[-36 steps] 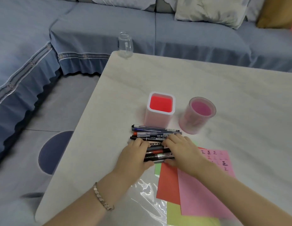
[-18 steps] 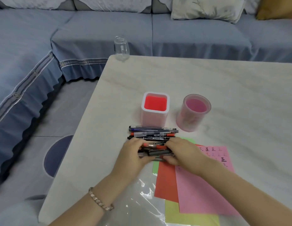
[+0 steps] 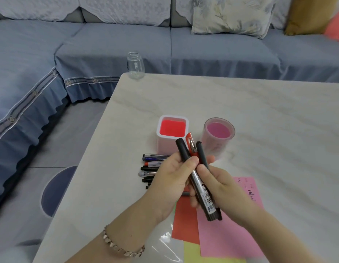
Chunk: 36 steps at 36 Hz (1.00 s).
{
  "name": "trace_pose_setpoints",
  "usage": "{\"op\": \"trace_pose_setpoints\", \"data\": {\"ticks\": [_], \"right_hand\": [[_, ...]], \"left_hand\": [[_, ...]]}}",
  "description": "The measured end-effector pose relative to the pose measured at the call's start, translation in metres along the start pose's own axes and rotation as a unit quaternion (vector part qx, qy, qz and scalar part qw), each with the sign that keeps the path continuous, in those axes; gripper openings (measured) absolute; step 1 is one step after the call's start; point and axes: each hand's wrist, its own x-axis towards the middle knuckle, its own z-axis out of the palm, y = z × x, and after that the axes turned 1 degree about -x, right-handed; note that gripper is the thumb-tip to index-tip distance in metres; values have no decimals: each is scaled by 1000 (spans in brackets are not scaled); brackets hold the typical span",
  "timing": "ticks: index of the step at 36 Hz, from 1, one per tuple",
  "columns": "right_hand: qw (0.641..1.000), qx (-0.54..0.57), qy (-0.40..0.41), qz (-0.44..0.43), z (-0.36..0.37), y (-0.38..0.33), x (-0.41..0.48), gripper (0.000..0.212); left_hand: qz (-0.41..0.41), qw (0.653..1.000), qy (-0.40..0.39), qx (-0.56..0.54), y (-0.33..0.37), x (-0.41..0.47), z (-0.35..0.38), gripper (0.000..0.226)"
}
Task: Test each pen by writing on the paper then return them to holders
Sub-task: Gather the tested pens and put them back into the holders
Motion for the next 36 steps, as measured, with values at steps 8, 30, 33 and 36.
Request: {"op": "trace_pose_setpoints", "data": {"ticks": [8,30,33,36], "right_hand": [[980,-160,115,-5,-5,1,-2,47],[984,-47,171,-31,-46,-33,2,19],[991,-24,128,-16,-42,-31,3,32],[995,-3,94,-15,-37,-29,5,43]], "left_hand": [[4,997,77,13,-7,5,6,20],[-20,993,118,0,7,17,2,11],[-42,994,95,-14,7,16,1,18],[-65,993,92,15,4,17,1,23]]}}
